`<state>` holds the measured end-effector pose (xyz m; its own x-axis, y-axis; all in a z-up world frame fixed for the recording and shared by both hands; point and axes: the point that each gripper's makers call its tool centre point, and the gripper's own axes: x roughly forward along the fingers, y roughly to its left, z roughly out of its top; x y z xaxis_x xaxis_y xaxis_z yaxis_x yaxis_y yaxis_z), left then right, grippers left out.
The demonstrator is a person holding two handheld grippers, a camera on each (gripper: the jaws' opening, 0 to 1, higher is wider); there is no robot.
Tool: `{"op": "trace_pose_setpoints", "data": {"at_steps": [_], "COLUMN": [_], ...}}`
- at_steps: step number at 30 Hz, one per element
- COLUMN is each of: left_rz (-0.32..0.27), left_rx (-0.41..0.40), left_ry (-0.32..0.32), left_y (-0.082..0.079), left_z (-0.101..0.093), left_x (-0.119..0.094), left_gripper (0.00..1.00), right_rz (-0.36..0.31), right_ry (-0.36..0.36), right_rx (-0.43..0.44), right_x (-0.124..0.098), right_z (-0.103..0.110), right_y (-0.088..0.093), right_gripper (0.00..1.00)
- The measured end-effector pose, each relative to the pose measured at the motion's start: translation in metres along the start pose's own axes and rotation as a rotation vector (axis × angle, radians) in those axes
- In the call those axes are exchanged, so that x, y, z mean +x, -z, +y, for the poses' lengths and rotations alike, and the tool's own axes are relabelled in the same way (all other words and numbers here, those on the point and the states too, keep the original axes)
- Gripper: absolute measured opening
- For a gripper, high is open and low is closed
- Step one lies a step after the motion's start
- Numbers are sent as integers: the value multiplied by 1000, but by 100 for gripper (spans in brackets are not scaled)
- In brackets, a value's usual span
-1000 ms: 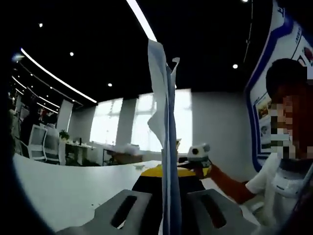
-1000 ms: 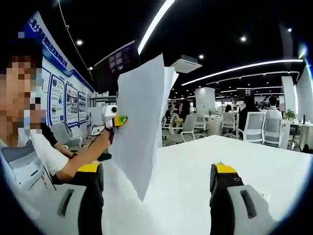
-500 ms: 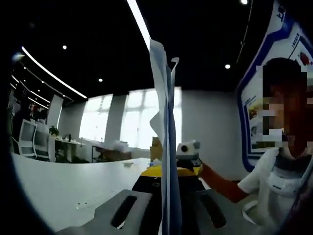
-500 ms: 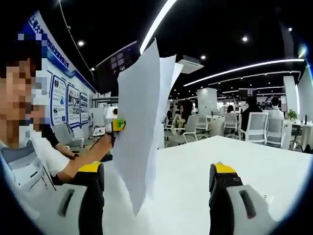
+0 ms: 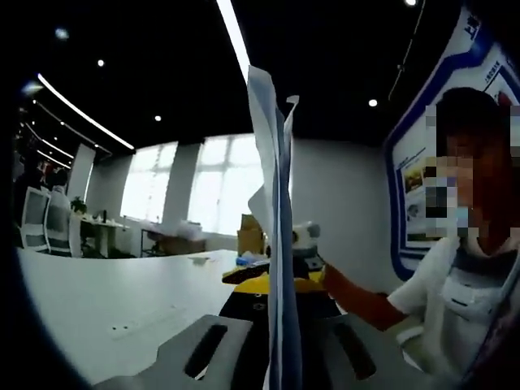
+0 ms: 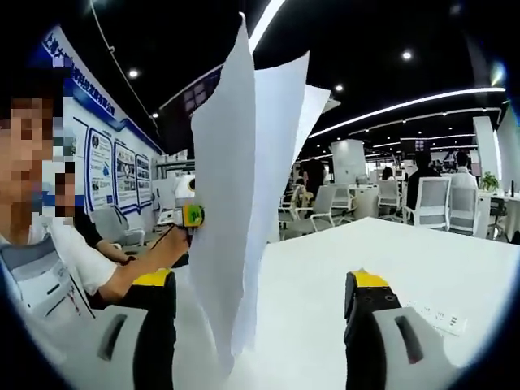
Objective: Organize the stack of printing papers by aligning and flattening the scattered papers on the table
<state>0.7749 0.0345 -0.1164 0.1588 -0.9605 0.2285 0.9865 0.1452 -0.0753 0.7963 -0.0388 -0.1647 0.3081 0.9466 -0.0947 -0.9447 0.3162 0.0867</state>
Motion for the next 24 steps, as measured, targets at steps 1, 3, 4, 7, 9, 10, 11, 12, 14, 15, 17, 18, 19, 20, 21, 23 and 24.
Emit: {"op": "trace_pose_setpoints", "data": {"at_steps": [1,3,4,7,9,10,11,12,14,15,17,18,19,20,21,23,24], "left_rz": [6,16,20,45,56,57,59,54,41,40,36,34,30,27,24,25,27], "left_rx": [-8,-17,-19,-41,-45,-49,-53,-58,-70,-70,-70,-72,-77,-79,-84,-86,-86], "left_ry": [0,-9,-13,-36,-58,-63,-69,-68,-54,-51,-46,-44,-40,-37,-33,-25,-24], "left_y": [2,6,7,13,17,18,18,18,15,15,13,13,12,12,11,13,14], "left_z": [0,1,1,6,10,12,14,14,13,12,12,12,12,12,12,10,10], "left_x": [2,4,5,7,8,8,8,8,8,8,8,8,8,8,8,10,10], "left_gripper": [6,6,6,6,6,6,6,6,6,6,6,6,6,6,6,6,6], "right_rz": [-2,-6,-2,9,14,13,12,11,9,9,8,8,5,-1,-14,-35,-37], "right_ry": [-2,-11,-15,-25,-25,-26,-26,-29,-33,-33,-34,-38,-45,-53,-70,-102,-107], "right_rx": [4,21,24,31,40,43,46,52,81,86,97,103,109,113,123,141,143], "right_x": [1,4,5,9,11,12,13,14,16,17,19,20,20,21,22,25,26], "right_z": [0,-1,0,-1,-2,-3,-4,-5,-9,-9,-10,-10,-9,-9,-7,-1,1], "right_y": [0,2,4,9,12,14,15,17,20,21,24,26,26,26,24,23,23], "right_gripper": [79,78,77,75,75,74,73,73,73,72,72,72,72,71,71,70,69]}}
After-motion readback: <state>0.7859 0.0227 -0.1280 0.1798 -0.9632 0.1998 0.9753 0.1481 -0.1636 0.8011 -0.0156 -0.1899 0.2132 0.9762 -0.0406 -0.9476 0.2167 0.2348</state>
